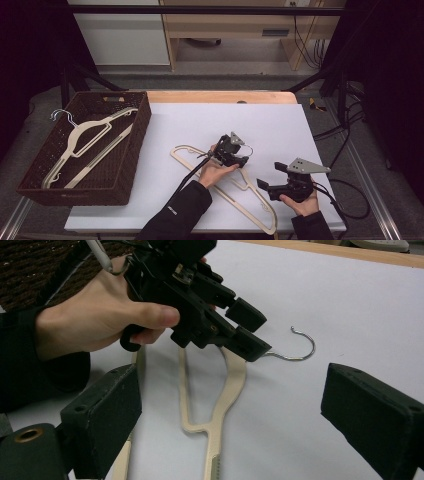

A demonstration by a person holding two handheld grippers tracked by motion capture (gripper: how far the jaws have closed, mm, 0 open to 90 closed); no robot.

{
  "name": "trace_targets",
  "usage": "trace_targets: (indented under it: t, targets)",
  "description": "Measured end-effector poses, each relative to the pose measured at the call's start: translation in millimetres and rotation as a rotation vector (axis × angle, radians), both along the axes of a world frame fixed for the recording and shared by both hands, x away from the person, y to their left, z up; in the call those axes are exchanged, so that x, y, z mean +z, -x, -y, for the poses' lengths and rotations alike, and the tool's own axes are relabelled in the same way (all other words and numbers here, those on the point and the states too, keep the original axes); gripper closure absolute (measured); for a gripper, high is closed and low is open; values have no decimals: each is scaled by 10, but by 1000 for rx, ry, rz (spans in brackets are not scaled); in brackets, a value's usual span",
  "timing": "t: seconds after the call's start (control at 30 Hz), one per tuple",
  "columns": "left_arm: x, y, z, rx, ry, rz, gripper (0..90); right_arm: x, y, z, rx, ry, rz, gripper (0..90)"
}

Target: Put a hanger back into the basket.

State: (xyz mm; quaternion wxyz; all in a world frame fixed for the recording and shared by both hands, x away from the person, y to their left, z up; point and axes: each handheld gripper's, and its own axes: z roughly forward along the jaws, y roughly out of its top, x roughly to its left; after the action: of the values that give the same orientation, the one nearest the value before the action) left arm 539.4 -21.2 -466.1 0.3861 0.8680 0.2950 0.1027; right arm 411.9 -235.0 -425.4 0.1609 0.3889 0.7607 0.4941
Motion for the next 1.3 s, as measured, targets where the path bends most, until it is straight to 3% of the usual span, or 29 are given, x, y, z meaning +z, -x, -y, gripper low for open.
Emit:
trace_targets:
  t: [0.27, 0.6, 0.77, 0.93, 1.3]
  targets:
    - [-102, -37, 58, 12, -23, -20, 601, -6, -5, -3, 4, 2, 1, 96]
    - [-103, -12, 95, 39, -65, 13, 716, 0, -5, 3, -3, 3, -1, 97]
    - [-82, 13, 123, 41, -92, 4, 782, 4, -4, 0, 2, -4, -3, 97]
    - [-78, 38, 139, 66, -88, -12, 868, 5, -6, -1, -4, -3, -4, 97]
    - [-74, 41, 130, 126, -51, -48, 886, -2, -10, -1, 6, -4, -10, 100]
